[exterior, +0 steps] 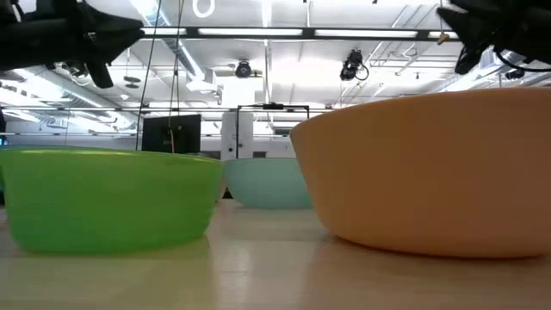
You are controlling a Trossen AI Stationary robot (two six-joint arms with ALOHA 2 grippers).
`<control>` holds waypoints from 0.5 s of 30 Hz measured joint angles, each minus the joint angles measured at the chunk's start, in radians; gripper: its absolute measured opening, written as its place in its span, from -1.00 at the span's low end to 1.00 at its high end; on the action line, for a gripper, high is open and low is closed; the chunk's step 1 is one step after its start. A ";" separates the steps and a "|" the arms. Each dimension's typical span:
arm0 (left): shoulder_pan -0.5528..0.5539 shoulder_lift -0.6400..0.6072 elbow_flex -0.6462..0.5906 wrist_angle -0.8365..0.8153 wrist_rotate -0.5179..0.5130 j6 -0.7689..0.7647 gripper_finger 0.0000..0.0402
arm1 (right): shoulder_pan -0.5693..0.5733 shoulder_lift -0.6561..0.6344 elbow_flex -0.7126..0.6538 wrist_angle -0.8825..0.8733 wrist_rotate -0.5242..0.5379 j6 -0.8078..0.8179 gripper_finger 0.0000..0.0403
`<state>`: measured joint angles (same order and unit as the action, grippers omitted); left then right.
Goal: Nest bowls inside each other
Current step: Stack the large blue bowl on top of the light green bowl
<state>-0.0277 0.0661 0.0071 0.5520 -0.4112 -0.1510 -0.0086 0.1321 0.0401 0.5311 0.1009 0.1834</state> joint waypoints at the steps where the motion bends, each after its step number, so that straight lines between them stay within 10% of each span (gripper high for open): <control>1: 0.000 0.000 0.000 0.020 -0.003 -0.001 -0.59 | 0.000 0.033 0.013 -0.012 0.015 -0.001 -0.54; 15: 0.002 0.000 0.000 0.022 -0.119 -0.019 -0.59 | 0.055 0.814 0.617 -0.552 0.295 -0.159 -0.54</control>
<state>-0.0261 0.0658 0.0071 0.5740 -0.5297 -0.1696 0.0461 0.9464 0.6576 -0.0207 0.3960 0.0241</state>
